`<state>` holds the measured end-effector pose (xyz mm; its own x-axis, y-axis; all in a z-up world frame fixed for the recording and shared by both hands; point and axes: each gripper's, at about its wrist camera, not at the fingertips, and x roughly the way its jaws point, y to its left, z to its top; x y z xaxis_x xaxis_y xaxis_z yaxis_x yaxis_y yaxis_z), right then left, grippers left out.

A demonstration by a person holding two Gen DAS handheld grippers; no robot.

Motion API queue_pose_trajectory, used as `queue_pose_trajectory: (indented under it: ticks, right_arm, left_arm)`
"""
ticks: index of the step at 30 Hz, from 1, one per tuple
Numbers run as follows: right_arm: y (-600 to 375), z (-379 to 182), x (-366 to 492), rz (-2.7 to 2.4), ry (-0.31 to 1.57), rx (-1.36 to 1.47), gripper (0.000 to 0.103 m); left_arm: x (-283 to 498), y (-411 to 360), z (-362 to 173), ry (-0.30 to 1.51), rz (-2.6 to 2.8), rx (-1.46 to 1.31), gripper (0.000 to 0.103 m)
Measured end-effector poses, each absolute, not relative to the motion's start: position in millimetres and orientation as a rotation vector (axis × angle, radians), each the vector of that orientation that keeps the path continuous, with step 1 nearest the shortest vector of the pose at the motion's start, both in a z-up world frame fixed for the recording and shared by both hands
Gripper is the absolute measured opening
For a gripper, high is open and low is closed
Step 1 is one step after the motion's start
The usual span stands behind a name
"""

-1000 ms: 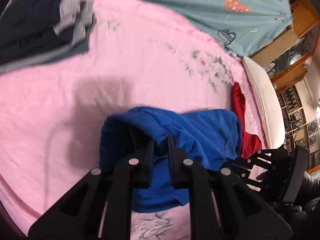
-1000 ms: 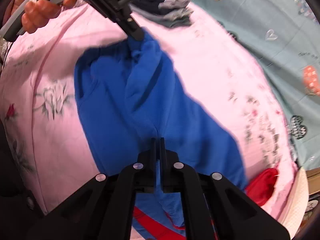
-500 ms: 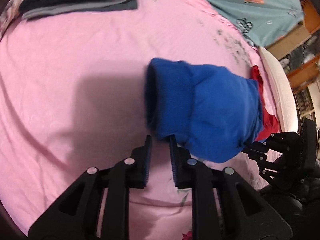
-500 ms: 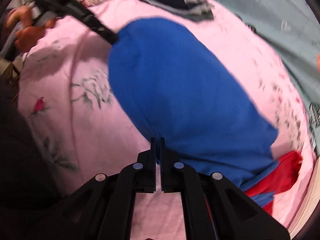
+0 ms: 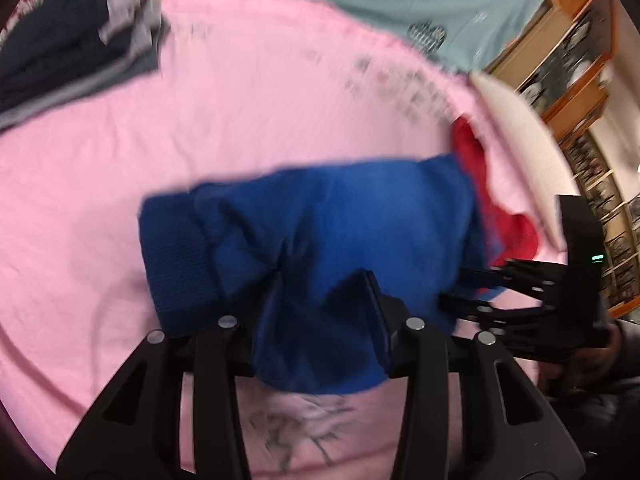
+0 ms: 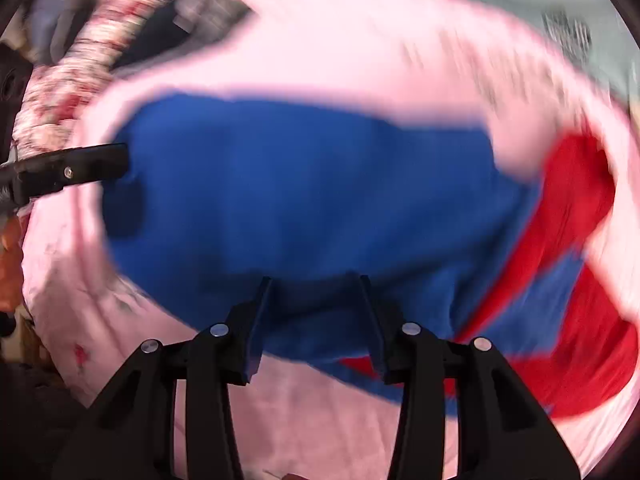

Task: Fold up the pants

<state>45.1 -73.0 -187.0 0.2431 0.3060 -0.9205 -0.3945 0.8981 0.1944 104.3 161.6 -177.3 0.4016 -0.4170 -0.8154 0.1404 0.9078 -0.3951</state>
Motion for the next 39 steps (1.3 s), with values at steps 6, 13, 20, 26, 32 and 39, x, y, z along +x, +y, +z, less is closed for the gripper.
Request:
queue_pose_trajectory:
  ticks: [6, 13, 20, 26, 32, 39]
  right_arm:
    - [-141.2, -126.5, 62.4, 0.344, 1.117, 0.12, 0.054]
    - [-252.5, -133.0, 186.8, -0.005, 1.107, 0.343, 0.054]
    - [-302.7, -184.0, 303.1, -0.143, 1.226, 0.525, 0.054]
    - [-312.5, -190.7, 309.2, -0.031, 1.24, 0.417, 0.002]
    - [-383.9, -107.3, 237.4, 0.26, 1.081, 0.586, 0.003]
    - [-485.0, -84.6, 116.2, 0.384, 0.96, 0.766, 0.003]
  left_arm:
    - [110.8, 174.1, -161.5, 1.114, -0.281, -0.373, 0.039]
    - [63.0, 121.1, -102.2, 0.981, -0.306, -0.304, 0.072]
    - [64.7, 1.6, -117.7, 1.043, -0.33, -0.213, 0.072]
    - [93.3, -66.4, -157.2, 1.13, -0.305, -0.148, 0.071]
    - [107.2, -112.8, -184.0, 1.183, -0.304, 0.051, 0.018]
    - [73.7, -113.4, -138.0, 1.081, -0.308, 0.139, 0.014]
